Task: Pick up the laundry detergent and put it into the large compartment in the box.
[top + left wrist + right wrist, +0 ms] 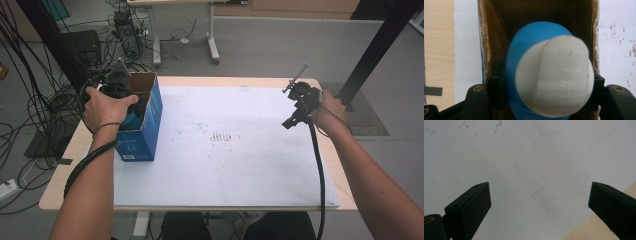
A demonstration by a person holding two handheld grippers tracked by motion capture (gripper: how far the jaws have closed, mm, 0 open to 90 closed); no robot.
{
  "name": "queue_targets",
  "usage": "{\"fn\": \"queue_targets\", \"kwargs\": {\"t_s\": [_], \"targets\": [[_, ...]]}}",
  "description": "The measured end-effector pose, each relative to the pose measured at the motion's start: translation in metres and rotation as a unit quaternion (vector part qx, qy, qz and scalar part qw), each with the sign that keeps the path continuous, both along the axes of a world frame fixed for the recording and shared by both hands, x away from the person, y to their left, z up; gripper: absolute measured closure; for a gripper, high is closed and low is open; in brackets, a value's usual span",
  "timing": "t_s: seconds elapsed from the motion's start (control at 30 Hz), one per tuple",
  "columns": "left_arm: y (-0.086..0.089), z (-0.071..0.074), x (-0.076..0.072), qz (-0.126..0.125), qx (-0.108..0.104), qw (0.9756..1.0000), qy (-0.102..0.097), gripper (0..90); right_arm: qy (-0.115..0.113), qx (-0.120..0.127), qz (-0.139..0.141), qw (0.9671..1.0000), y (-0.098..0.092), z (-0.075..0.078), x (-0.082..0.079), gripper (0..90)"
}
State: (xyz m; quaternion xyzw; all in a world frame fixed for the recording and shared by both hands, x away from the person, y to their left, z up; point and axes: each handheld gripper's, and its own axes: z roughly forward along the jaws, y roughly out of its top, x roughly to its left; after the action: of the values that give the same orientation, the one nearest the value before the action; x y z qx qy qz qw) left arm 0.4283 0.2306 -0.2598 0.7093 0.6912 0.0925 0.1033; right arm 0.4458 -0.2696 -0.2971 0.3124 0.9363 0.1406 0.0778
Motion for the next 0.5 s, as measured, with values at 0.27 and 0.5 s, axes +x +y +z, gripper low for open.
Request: {"fn": "queue_targets", "kwargs": {"t_s": [0.27, 0.5], "targets": [[0.000, -0.005, 0.001, -0.003, 0.000, 1.0000, 0.006, 37.7, 0.001, -0.001, 0.000, 1.0000, 0.001, -0.001, 0.001, 4.0], [0.002, -0.013, 0.001, -0.004, -0.005, 0.9999, 0.011, 37.6, 0.004, 0.000, 0.000, 1.0000, 0.001, -0.003, 0.001, 4.0]]}}
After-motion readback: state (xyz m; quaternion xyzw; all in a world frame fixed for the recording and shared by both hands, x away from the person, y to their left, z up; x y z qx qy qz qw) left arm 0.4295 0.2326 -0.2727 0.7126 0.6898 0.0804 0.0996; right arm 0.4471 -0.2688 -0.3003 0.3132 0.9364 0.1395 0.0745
